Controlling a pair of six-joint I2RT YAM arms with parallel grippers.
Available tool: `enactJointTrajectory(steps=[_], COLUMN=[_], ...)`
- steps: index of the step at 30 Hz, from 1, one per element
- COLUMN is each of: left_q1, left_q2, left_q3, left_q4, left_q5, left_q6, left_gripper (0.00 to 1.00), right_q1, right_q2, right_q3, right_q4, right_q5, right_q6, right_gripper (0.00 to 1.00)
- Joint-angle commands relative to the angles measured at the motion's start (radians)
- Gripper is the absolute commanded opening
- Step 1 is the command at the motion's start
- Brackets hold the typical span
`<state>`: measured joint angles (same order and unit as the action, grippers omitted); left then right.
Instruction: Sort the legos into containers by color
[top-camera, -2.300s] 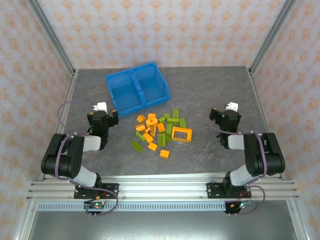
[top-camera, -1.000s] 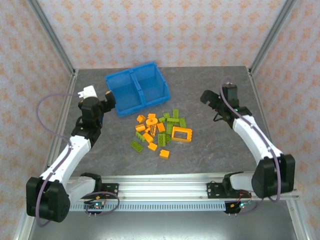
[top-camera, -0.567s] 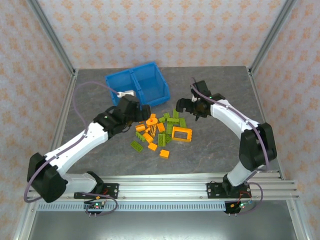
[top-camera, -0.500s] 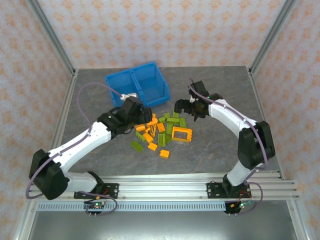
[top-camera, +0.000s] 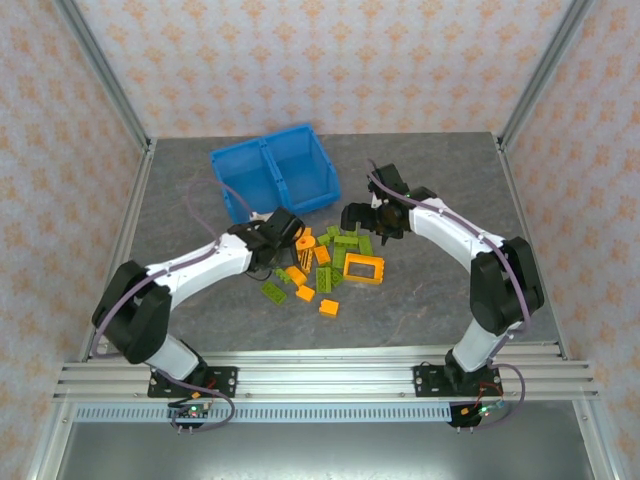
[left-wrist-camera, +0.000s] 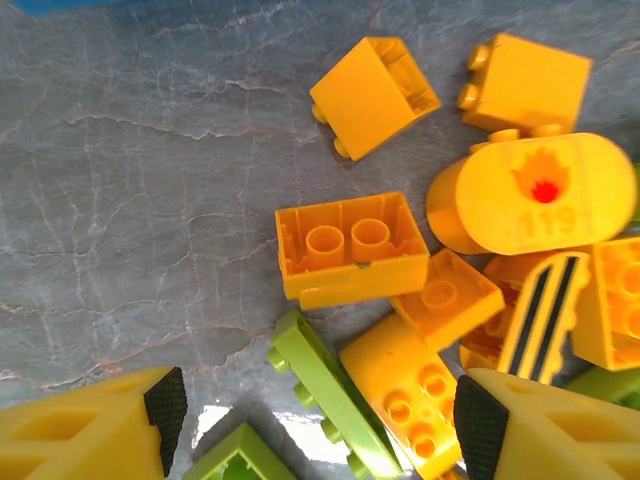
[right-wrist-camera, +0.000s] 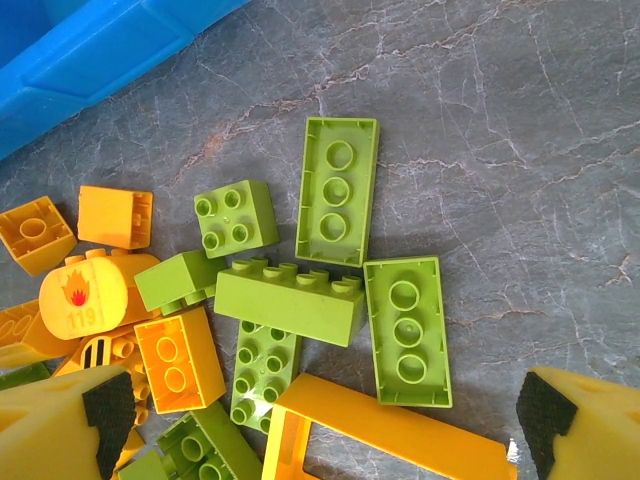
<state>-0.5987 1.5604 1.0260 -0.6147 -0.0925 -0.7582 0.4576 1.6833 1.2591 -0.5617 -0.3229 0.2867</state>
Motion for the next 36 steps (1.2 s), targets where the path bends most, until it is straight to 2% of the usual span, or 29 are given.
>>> enactJointTrajectory(steps=[1, 6, 13, 20, 24, 28, 30, 32, 36], left_q1=[0.024, 0.037, 0.042, 0.052, 0.051, 0.055, 0.056, 0.055, 0.055], left_q2=[0.045, 0.108, 0.168, 0.181, 0.179, 0.186, 0.178, 0.14, 0.006], left_q3=[0.041, 0.051, 0.071, 0.022, 0.002, 0.006, 0.006, 0.011, 0.052], left_q4=[0.028, 0.105, 0.121, 0.137, 0.17, 0.174, 0.174, 0.163, 0.123], left_q5=[0.015, 0.018, 0.023, 0.018, 0.019, 0.01, 0.007, 0.007, -0.014], left_q6=[0.017, 0.053, 0.049, 0.013, 0.011, 0.004, 0.001, 0.001, 0.024], left_gripper=[0.74, 0.74, 0.74, 0.63, 0.53, 0.5, 0.46, 0.42, 0.41], right_q1=[0.003, 0.003, 0.004, 0.003, 0.004, 0.005, 0.006, 0.005, 0.005], right_q2=[-0.004, -0.015, -0.017, -0.02, -0.022, -0.029, -0.036, -0.045, -0.064], right_q3=[0.006, -0.004, -0.011, -0.012, -0.013, -0.011, -0.008, -0.003, 0.001], right_q4=[-0.027, -0.03, -0.035, -0.033, -0.033, -0.03, -0.032, -0.04, -0.044], right_q5=[-0.002, 0.014, 0.017, 0.021, 0.018, 0.007, 0.011, 0.017, 0.017], right_q6=[-0.005, -0.005, -0.005, 0.001, 0.006, 0.009, 0.009, 0.008, 0.012], right_gripper=[0.99, 0.99, 0.99, 0.99, 0.99, 0.99, 0.99, 0.99, 0.99])
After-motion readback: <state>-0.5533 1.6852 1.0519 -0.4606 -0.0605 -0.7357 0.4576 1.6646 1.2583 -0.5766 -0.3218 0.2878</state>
